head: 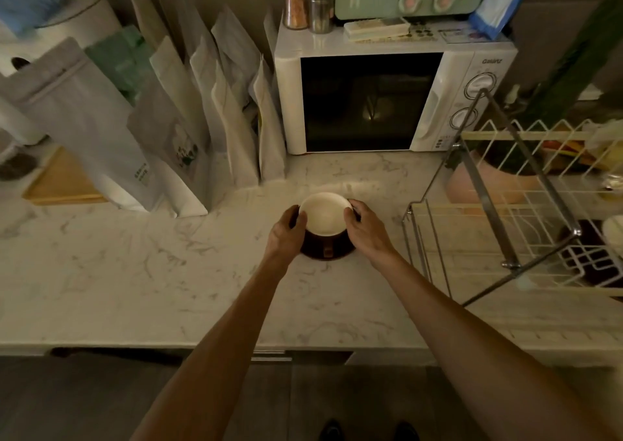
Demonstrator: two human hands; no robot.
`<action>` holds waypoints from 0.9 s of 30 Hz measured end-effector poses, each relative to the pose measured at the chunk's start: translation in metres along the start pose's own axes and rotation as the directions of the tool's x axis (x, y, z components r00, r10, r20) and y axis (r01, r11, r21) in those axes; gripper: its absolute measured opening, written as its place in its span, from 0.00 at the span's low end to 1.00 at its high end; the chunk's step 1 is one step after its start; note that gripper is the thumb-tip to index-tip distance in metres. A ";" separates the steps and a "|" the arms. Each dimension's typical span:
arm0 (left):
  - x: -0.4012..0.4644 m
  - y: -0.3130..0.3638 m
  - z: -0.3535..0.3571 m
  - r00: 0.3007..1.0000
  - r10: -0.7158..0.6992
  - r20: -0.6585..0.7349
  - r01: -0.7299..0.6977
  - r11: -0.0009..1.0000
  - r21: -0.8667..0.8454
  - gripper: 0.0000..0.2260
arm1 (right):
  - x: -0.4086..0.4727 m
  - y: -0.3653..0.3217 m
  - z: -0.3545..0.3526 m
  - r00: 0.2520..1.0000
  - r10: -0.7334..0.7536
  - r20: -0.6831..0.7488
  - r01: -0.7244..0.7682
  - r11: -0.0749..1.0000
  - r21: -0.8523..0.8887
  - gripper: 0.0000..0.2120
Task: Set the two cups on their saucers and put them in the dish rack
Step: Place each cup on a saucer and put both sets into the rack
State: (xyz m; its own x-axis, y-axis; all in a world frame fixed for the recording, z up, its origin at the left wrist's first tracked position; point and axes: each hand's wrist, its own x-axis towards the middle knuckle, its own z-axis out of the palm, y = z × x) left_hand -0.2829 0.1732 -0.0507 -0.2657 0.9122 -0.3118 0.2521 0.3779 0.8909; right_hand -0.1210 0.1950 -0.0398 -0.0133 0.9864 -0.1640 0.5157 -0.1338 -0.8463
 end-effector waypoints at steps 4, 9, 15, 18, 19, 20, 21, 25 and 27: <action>-0.005 -0.001 -0.001 0.999 0.039 -0.016 -0.038 0.999 0.026 0.19 | -0.004 0.003 -0.002 1.000 0.004 0.002 -0.004 1.000 0.023 0.19; -0.018 -0.004 -0.005 0.997 0.077 -0.013 -0.077 0.996 0.039 0.18 | -0.014 0.006 -0.001 1.000 0.011 -0.012 -0.011 0.999 0.039 0.18; -0.045 -0.010 -0.011 0.996 0.092 -0.015 -0.090 0.994 0.064 0.18 | -0.038 0.014 -0.001 0.999 0.036 0.006 -0.036 0.997 0.069 0.18; -0.064 -0.012 -0.016 0.995 0.101 -0.015 -0.099 0.991 0.092 0.18 | -0.052 0.016 -0.004 0.998 0.035 0.043 -0.039 0.995 0.095 0.18; -0.071 -0.013 -0.018 0.994 0.108 -0.017 -0.106 0.989 0.098 0.18 | -0.057 0.016 -0.006 0.998 0.035 0.053 -0.040 0.994 0.104 0.18; -0.079 -0.013 -0.019 0.993 0.115 -0.019 -0.112 0.989 0.100 0.18 | -0.063 0.016 -0.007 0.998 0.034 0.059 -0.040 0.993 0.111 0.18; -0.087 -0.013 -0.020 0.992 0.122 -0.022 -0.120 0.988 0.096 0.18 | -0.069 0.015 -0.009 0.998 0.029 0.060 -0.036 0.993 0.116 0.17; -0.119 -0.012 -0.025 0.988 0.152 -0.029 -0.149 0.985 0.081 0.18 | -0.096 0.014 -0.018 0.998 -0.013 0.068 0.003 0.991 0.136 0.17; -0.136 -0.015 -0.026 0.988 0.153 -0.032 -0.150 0.986 0.070 0.18 | -0.112 0.013 -0.025 0.996 -0.029 0.086 0.016 0.990 0.142 0.18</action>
State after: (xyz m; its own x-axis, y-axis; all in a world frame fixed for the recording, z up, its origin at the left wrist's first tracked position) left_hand -0.2749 0.0391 -0.0127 -0.2541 0.9536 -0.1613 0.3537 0.2468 0.9022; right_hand -0.0914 0.0855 -0.0203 -0.1019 0.9778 -0.1830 0.3887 -0.1302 -0.9121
